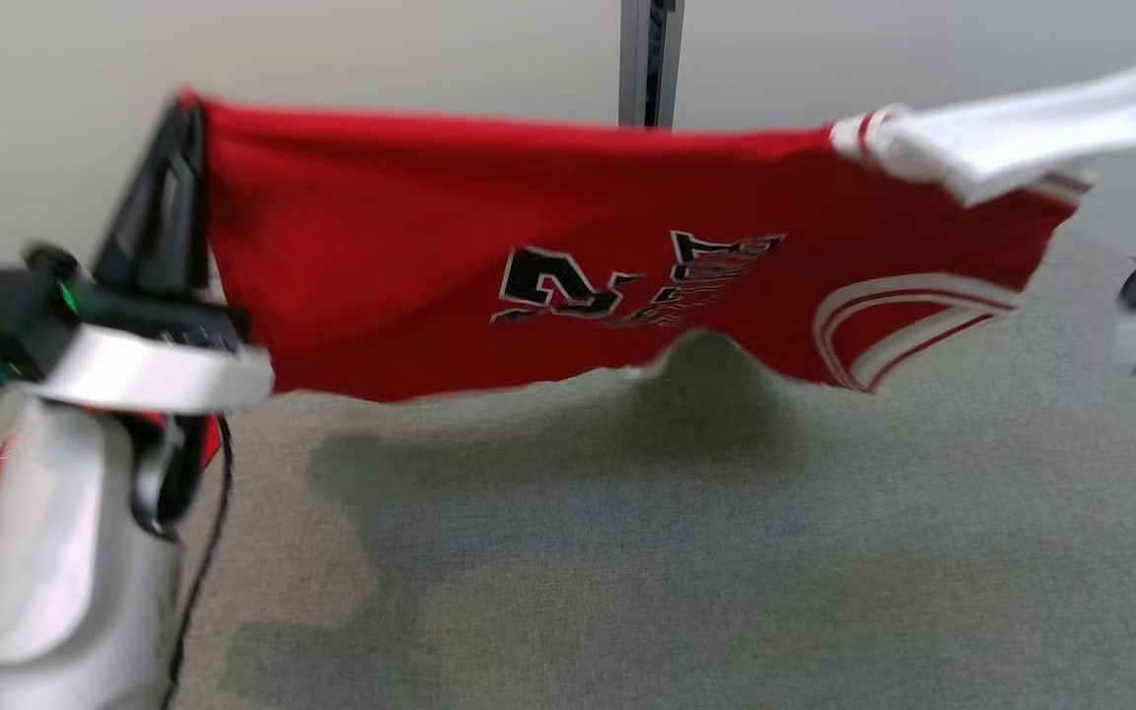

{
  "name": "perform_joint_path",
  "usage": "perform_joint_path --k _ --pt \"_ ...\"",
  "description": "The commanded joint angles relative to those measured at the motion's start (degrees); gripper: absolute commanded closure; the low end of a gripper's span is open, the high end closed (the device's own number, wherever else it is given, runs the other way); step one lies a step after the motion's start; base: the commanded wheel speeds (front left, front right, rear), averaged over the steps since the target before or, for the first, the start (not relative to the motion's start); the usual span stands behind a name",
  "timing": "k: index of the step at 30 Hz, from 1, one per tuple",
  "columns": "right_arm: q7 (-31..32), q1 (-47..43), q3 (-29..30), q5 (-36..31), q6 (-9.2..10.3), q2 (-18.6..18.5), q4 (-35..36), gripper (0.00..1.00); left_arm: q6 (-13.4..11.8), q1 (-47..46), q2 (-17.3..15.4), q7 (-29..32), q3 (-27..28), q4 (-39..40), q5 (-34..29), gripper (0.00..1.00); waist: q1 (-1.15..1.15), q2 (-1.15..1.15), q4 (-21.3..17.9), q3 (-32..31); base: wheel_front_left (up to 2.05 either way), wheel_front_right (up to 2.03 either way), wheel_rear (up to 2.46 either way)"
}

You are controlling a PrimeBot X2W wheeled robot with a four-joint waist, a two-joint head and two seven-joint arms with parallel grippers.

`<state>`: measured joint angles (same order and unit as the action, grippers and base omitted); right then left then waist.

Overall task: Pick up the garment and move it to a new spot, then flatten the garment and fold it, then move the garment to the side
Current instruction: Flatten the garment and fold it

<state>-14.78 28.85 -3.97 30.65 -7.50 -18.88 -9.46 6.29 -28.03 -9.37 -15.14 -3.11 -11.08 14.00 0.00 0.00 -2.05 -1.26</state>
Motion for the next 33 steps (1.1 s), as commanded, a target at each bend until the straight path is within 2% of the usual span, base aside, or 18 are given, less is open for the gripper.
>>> perform_joint_path --k 1,6,11,15,19,23,29,33 --pt "0.80 2.74 0.58 1.18 0.02 -1.21 1.69 1.00 0.21 -3.22 -0.89 0.48 0.19 1.36 0.19 1.00 0.00 0.00 -0.17 -0.39 0.00 0.00 0.00" --pt "5.54 11.31 1.70 2.53 0.02 -3.73 4.82 1.00 0.47 -12.21 -3.63 5.53 -0.32 3.29 0.15 1.00 0.00 0.00 -0.05 1.93 0.00 0.00 0.00" --pt "9.27 18.36 0.90 0.90 0.02 -4.31 3.47 1.00 0.08 -18.14 -3.49 9.01 -1.58 1.98 -0.41 1.00 0.00 0.00 0.66 9.16 0.00 0.00 0.00" --pt "10.38 25.44 -0.97 -1.08 0.02 -3.40 -1.50 1.00 -0.21 -23.40 -3.51 8.78 -2.91 -2.07 -1.71 1.00 0.00 0.00 1.18 16.34 0.00 0.00 0.00" --pt "7.08 36.96 -1.87 -5.40 0.03 -3.83 -9.16 1.00 -0.69 -31.65 -4.93 5.51 -3.77 -7.70 -4.71 1.00 0.00 0.00 1.21 22.12 0.00 0.00 0.00" --pt "3.65 47.67 -2.94 -8.88 0.03 -4.30 -16.29 1.00 -0.92 -41.23 -6.46 2.21 -3.22 -13.49 -6.17 1.00 0.00 0.00 1.04 24.35 0.00 0.00 0.00" --pt "1.43 52.73 -1.90 -8.44 0.03 -3.41 -24.17 1.00 -1.40 -46.35 -5.97 0.56 -1.93 -22.08 -4.93 1.00 0.00 0.00 0.28 25.47 0.00 0.00 0.00" --pt "0.25 46.18 -4.51 -6.02 0.04 -2.50 -27.35 1.00 -1.23 -41.24 -5.18 0.07 -1.14 -28.61 -3.43 1.00 0.00 0.00 -0.63 26.20 0.00 0.00 0.00"
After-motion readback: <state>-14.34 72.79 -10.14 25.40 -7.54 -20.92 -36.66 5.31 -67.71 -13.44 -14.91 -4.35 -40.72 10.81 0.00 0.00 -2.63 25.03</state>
